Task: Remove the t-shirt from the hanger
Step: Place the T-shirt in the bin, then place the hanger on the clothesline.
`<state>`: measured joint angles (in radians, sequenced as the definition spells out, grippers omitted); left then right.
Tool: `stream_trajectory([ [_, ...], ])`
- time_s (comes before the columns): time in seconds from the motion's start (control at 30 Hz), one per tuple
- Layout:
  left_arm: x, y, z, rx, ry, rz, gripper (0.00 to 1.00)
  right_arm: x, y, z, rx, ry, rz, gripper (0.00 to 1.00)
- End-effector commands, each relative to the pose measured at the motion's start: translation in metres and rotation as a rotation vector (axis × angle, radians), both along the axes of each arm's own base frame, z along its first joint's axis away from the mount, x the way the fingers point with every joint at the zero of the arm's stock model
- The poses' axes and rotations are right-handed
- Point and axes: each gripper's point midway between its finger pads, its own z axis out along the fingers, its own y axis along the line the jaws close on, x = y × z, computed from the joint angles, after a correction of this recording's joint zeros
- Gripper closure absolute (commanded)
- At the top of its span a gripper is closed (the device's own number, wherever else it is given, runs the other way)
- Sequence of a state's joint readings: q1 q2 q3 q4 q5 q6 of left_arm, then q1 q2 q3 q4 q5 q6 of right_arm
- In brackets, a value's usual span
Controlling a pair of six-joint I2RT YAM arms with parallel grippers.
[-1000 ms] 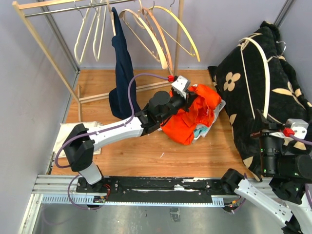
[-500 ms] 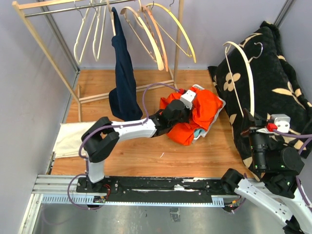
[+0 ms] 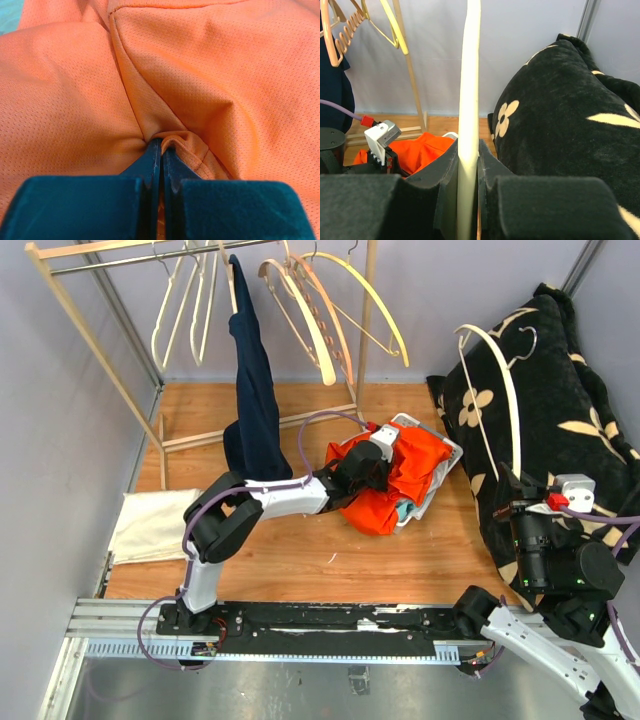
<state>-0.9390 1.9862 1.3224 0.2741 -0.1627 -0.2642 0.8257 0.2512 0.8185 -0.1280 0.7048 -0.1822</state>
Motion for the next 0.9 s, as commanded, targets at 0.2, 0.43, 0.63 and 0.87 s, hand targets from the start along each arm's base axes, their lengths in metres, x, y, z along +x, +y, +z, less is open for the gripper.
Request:
stream_trajectory([
  [0.2, -0.014, 0.014, 0.029, 0.016, -0.003, -0.06, 0.73, -0.005, 0.003, 0.024, 0.061, -0.07, 0.042, 0.99],
  [0.43, -0.034, 0.025, 0.125, -0.149, -0.141, -0.115, 0.42, -0.002, 0.007, 0.031, 0.061, -0.088, 0.045, 0.99],
  [0.63, -0.051, 0.045, 0.168, -0.185, -0.211, -0.093, 0.41, -0.002, 0.011, 0.047, 0.047, -0.122, 0.061, 0.99],
  [0.87, -0.066, 0.083, 0.182, -0.219, -0.248, -0.03, 0.37, 0.0, 0.02, 0.062, 0.05, -0.169, 0.088, 0.99],
])
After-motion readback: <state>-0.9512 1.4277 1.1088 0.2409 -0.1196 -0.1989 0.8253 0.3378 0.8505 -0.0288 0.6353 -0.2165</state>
